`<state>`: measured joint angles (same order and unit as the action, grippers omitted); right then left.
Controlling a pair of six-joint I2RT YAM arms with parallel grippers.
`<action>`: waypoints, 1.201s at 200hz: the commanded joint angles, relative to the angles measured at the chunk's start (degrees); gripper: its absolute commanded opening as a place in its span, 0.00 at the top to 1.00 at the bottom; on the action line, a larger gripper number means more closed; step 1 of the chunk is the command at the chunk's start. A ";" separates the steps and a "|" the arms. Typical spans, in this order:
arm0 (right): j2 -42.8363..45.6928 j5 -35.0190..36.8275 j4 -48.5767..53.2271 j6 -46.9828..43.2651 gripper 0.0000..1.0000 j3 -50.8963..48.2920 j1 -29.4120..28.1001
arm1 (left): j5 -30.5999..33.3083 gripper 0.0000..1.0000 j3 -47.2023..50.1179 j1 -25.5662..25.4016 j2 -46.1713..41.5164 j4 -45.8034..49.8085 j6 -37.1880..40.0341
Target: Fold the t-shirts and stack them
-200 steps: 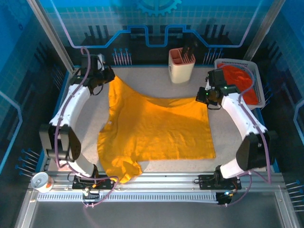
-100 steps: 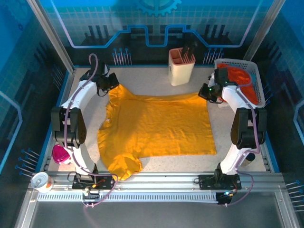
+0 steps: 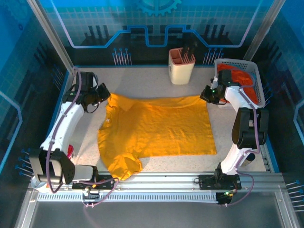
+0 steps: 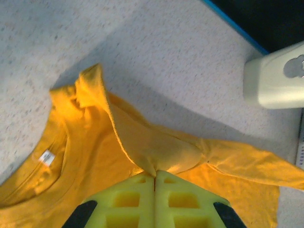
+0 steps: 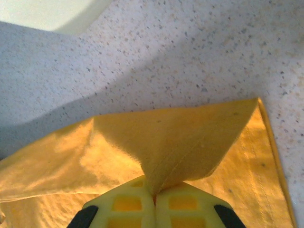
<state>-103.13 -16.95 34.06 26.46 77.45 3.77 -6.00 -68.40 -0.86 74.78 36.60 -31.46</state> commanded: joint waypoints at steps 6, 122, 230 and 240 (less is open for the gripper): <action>0.17 1.86 5.51 -1.60 1.00 -0.57 0.80 | 1.79 1.00 5.17 0.34 -3.23 3.85 -1.71; 0.52 8.28 7.22 -2.12 1.00 -6.45 1.70 | 2.18 1.00 13.91 0.34 -0.97 5.25 -1.73; 7.20 19.17 10.38 -3.95 0.19 -4.41 -3.26 | 8.83 0.52 2.63 1.12 9.51 7.49 1.59; 7.27 20.45 9.85 -4.64 0.19 -3.39 -4.42 | 8.45 0.58 -0.66 1.64 13.71 6.41 2.58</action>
<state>-99.18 -1.23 42.04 23.42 70.63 2.35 0.69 -61.30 -0.49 82.02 44.88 -31.44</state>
